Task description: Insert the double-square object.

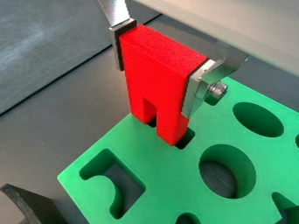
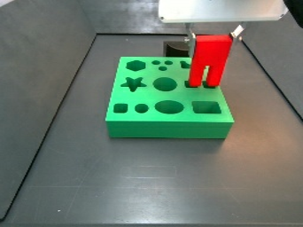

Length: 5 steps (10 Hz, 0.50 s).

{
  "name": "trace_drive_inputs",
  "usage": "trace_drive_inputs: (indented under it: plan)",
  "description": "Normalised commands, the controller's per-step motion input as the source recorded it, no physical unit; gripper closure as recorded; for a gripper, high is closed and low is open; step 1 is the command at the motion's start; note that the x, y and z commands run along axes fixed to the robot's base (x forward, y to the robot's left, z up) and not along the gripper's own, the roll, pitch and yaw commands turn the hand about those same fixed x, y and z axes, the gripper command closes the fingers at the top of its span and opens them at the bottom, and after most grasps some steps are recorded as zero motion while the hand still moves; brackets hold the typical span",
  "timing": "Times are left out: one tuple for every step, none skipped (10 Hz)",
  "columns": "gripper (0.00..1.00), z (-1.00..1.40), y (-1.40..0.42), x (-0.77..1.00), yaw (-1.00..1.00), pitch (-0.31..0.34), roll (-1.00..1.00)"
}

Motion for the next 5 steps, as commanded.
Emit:
trace_drive_inputs:
  plan:
    - [1.00, -0.25, 0.00, -0.33, -0.08, -0.010, -0.09]
    - [1.00, -0.22, 0.00, -0.31, -0.04, -0.019, -0.14]
    - [1.00, -0.26, 0.00, -0.01, 0.00, -0.003, -0.10]
    - [1.00, -0.36, -0.07, 0.37, 0.00, 0.000, -0.02]
    - [1.00, -0.39, -0.15, 0.54, 0.00, 0.043, 0.00]
